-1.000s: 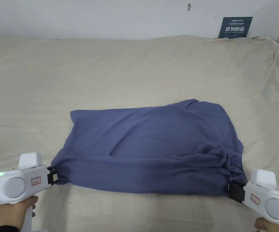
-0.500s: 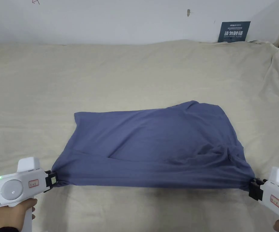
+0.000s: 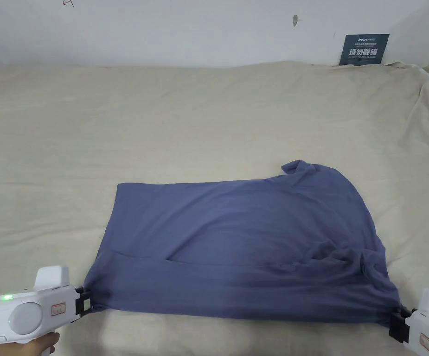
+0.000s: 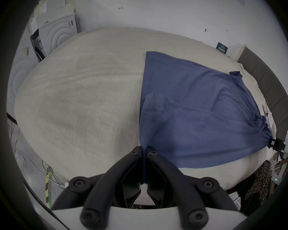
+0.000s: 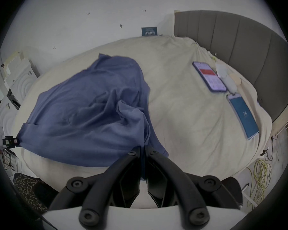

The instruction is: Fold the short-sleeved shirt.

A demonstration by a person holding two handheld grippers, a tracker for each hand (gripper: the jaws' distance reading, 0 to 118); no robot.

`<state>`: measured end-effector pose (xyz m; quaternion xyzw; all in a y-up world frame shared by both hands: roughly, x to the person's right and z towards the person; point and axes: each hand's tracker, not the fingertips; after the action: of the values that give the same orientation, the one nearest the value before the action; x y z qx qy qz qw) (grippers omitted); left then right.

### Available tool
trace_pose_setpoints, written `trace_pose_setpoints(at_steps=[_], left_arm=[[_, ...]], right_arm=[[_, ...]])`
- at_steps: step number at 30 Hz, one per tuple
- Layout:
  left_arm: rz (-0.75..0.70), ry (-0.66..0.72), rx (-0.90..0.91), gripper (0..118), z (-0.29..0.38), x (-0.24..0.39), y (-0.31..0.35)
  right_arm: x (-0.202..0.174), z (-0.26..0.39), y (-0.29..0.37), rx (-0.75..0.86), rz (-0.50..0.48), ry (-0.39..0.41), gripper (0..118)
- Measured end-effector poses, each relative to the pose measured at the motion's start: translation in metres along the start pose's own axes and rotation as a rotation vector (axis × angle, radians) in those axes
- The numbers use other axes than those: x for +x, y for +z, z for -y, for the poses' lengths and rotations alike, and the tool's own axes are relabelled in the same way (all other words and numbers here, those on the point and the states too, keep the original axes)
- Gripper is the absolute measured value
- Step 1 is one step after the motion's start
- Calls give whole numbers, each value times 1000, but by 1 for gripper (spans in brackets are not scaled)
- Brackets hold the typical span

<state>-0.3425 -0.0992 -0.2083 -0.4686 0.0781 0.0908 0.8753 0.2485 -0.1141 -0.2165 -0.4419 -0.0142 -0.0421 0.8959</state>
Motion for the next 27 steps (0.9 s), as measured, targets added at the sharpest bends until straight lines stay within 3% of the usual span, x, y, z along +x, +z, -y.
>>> trace_pose_setpoints(at_steps=[5, 8, 12, 14, 15, 16, 17, 19, 27], left_arm=[[-33, 6, -34, 2, 7, 3, -22], [-49, 15, -24, 3, 9, 7, -21], [-64, 46, -17, 13, 7, 10, -14], [-47, 113, -10, 41, 1, 10, -5], [-25, 144, 19, 59, -2, 10, 3], [7, 155, 62, 77, -5, 11, 16], [28, 149, 116, 86, -9, 14, 27], [32, 127, 224, 94, -19, 23, 50], [-80, 2, 557, 94, -52, 69, 123]], right_arm=[[-4, 7, -24, -77, 25, -33, 3], [-15, 1, -13, -85, 44, -12, 3], [-21, -3, 5, -78, 33, -12, 4], [-22, -11, 17, -40, 43, -20, 21], [-23, -17, 25, 1, 41, -18, 43], [-25, -24, 36, 36, 28, -13, 72], [-27, -32, 48, 88, 8, -10, 84], [-27, -50, 68, 186, -11, -4, 87], [-54, -96, 144, 531, -30, 63, 87]])
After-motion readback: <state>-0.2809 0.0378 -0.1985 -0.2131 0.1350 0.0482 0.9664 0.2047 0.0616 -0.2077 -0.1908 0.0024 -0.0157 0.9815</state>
